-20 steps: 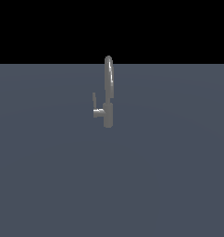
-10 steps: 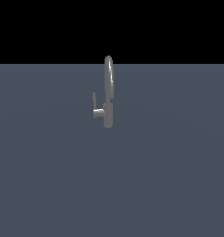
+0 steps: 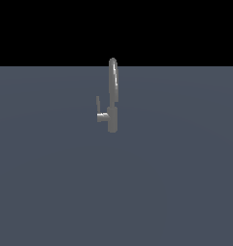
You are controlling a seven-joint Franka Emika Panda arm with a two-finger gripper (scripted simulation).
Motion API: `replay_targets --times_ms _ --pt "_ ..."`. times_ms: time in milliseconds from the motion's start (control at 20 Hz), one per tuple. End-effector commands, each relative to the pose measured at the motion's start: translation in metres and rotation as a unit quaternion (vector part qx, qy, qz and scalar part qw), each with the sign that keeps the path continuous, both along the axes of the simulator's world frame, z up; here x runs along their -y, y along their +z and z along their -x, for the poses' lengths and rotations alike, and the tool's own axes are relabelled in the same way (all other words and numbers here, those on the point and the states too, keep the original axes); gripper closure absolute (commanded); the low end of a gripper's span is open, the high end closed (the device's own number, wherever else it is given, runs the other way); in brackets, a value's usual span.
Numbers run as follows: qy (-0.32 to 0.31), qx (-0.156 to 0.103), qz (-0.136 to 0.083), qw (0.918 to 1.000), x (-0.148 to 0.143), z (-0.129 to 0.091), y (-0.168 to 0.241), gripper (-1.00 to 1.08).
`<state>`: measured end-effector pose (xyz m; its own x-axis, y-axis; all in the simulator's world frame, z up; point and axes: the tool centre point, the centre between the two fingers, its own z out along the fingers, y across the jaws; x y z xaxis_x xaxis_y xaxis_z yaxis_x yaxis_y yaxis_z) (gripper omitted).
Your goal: Turn on the faucet by rotating a designated handle.
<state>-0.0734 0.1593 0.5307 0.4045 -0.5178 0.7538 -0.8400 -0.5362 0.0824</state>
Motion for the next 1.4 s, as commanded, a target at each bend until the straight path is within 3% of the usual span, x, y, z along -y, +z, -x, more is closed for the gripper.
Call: replay_targets --times_ms 0,400,800,1350 --pt "-0.018 0.012 0.003 0.9998 -0.004 -0.019 -0.018 1.08" --pt "-0.072 0.039 0.008 0.9966 -0.002 -0.08 -0.094 1.08" --pt "-0.131 0.053 -0.003 0.9899 0.019 -0.132 -0.189 1.08" --pt "-0.213 0.059 -0.038 0.9744 0.064 -0.171 -0.32 1.08"
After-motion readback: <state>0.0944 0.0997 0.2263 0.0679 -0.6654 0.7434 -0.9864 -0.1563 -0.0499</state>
